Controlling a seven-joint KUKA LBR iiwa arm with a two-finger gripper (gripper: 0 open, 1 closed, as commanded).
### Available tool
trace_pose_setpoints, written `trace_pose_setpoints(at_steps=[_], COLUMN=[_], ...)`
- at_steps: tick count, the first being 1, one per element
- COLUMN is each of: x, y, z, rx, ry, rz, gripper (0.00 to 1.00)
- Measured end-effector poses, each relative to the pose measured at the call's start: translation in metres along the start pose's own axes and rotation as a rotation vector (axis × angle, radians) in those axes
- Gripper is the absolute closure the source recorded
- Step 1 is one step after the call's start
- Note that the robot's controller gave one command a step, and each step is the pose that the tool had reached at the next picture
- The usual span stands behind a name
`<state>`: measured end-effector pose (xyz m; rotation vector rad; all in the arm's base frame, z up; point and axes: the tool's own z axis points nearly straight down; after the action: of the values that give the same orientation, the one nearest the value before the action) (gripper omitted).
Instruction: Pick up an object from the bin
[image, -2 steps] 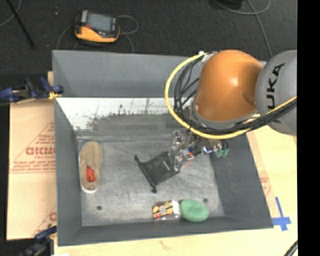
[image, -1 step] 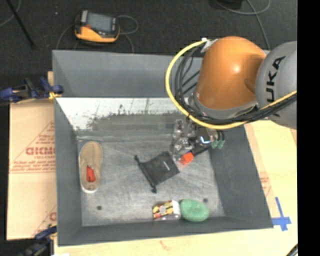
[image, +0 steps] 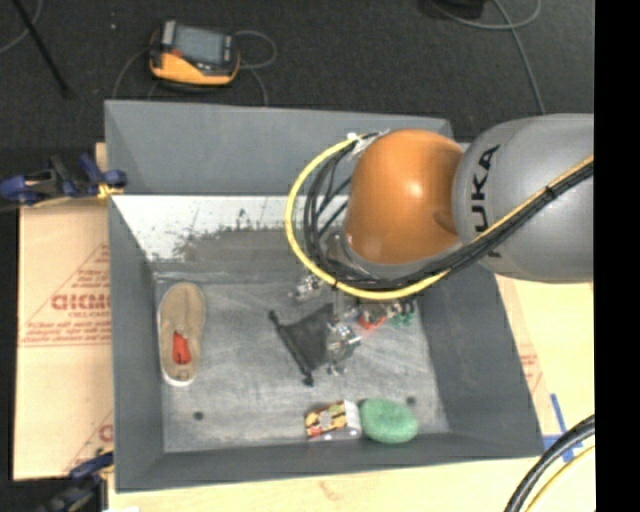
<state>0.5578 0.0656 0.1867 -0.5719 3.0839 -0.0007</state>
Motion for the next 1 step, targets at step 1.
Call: trace_pose_setpoints(at_steps=[1], x=[-0.0012], y=[0.0117], z=[0.0343], rx=[0.000], ry=[0.000], rz=[-0.283], gripper=[0.00])
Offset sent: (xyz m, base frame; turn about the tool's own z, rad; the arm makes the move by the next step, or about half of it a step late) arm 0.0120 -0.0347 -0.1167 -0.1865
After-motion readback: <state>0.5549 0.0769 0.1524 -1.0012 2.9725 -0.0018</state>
